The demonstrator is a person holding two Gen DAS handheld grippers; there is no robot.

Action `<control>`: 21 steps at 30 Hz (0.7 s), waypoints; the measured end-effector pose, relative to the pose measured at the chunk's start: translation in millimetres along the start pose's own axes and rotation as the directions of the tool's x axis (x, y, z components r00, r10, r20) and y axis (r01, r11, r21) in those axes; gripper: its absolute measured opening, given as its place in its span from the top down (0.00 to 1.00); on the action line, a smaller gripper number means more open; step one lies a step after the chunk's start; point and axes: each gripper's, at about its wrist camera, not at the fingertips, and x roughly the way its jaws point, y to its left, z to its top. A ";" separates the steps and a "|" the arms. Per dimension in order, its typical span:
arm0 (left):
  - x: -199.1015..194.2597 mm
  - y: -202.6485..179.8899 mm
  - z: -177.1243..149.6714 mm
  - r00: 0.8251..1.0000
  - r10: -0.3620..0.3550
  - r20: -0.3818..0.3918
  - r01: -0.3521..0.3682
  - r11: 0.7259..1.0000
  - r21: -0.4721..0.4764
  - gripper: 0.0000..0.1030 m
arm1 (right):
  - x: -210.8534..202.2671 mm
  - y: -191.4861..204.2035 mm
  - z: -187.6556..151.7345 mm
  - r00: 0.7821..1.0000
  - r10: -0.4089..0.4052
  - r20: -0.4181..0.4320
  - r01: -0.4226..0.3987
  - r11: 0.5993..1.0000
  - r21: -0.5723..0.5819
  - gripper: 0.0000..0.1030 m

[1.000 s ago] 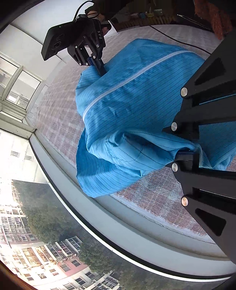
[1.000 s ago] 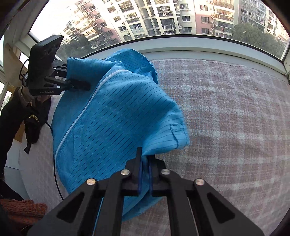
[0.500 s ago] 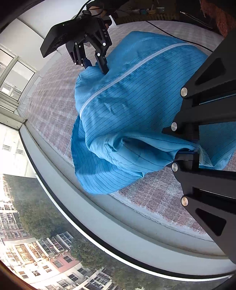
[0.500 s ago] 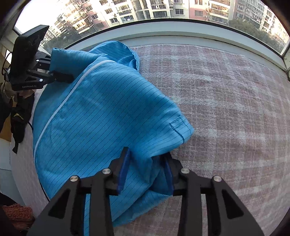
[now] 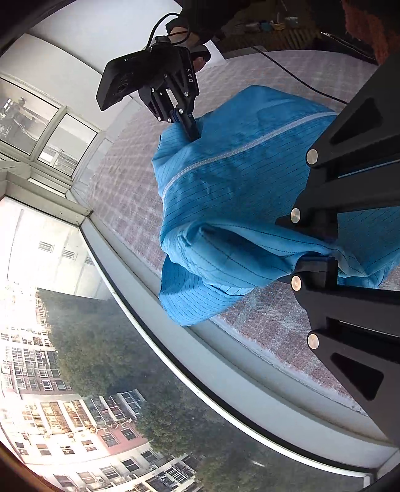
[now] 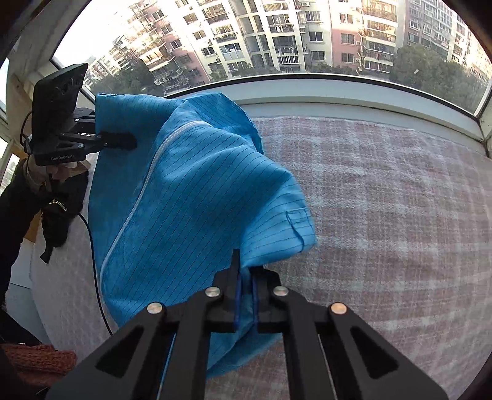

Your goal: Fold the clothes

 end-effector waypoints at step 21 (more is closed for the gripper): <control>-18.4 -188.1 -241.7 0.960 0.281 -0.011 -0.249 0.867 0.431 0.92 | -31.6 118.5 -208.7 0.938 -0.173 0.301 0.307 0.819 -0.484 0.94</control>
